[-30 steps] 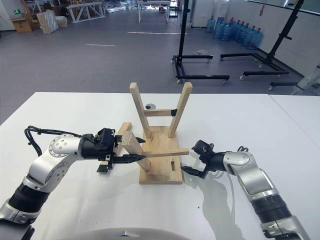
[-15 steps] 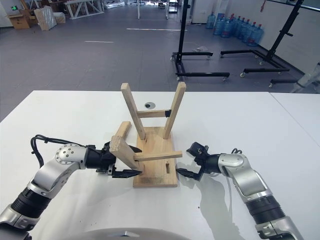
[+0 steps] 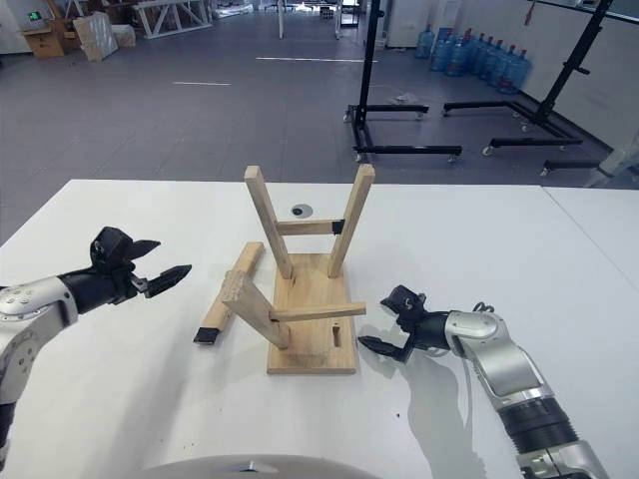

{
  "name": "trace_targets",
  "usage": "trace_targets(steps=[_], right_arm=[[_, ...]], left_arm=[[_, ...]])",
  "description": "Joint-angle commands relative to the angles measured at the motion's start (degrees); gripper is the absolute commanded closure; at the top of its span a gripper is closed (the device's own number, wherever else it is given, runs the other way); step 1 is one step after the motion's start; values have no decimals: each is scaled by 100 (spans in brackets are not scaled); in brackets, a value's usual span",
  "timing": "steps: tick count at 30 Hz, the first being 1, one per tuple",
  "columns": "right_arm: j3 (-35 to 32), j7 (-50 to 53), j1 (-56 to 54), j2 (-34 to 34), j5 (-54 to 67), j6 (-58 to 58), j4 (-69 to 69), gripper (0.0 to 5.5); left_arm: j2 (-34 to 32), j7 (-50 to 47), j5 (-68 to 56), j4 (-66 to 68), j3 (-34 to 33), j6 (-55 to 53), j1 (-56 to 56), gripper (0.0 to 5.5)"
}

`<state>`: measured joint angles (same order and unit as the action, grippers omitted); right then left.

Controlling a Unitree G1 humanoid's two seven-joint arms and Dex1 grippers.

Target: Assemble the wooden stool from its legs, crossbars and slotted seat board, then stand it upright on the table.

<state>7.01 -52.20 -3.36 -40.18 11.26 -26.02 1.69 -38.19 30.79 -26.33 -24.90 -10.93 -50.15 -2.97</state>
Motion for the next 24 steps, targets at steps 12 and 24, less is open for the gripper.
trace_targets(steps=[12,24], right_arm=[[172,181,-46,173,-131,-40,-2,10],[211,250,46,210,-104,-56,49,10]], left_arm=[[2013,-2039,6,-121,528,-3586,-790,108],[1751,-2060,790,623,1534,-2314,-483,192]])
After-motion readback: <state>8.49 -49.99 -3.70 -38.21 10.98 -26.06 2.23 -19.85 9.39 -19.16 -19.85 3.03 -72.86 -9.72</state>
